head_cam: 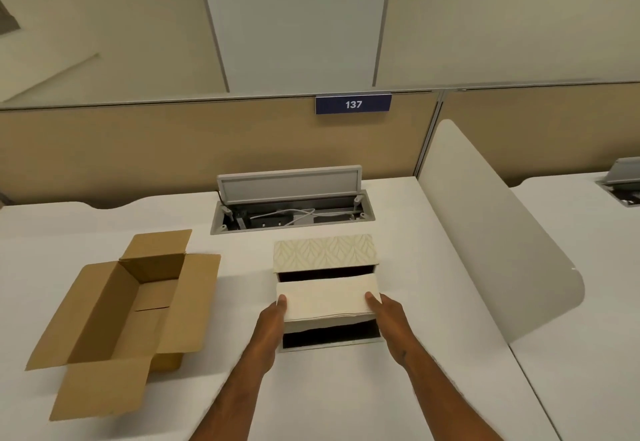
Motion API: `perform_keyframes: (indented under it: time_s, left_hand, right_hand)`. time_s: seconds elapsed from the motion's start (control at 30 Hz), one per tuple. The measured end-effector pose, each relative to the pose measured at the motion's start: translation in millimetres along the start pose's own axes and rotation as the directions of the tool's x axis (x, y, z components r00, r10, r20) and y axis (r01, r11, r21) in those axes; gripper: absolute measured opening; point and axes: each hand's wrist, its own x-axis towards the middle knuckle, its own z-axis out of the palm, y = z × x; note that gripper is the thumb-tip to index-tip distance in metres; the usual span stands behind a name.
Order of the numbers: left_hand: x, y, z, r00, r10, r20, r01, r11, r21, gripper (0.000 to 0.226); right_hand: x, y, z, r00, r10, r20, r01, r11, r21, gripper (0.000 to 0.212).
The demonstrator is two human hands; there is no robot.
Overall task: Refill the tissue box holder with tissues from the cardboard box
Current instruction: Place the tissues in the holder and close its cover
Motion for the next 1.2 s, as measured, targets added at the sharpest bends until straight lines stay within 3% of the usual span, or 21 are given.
perform_keyframes:
  time_s: [0.33, 0.63, 0.9, 1.2]
  left_hand:
    - [27.2, -2.0, 8.3, 0.999, -0.031, -0.041, 0.030, 0.999, -0.037, 0.050]
    - [39.4, -4.6, 14.8, 0.998, 0.020, -0.053, -0.021, 1.000, -0.018, 0.044]
    - [41.7, -11.3, 19.3, 0.988, 0.020, -0.150, 0.006, 0.986, 0.169, 0.054]
    - [42.3, -12.9, 18.3, 0.986, 0.026, -0.164, 0.010, 0.978, 0.210, 0.054]
  right_hand:
    - [26.1, 10.8, 5.2, 1.000, 0.008, -0.017, -0.009, 1.000, -0.029, 0.044]
    - [36.2, 15.1, 9.2, 0.997, -0.031, -0.066, 0.016, 0.977, -0.211, 0.055]
    - [38.1, 12.1, 9.3, 0.994, -0.039, -0.098, 0.006, 0.948, -0.317, 0.052]
    - [37.4, 15.6, 8.7, 0.994, -0.045, -0.104, 0.005, 0.933, -0.359, 0.051]
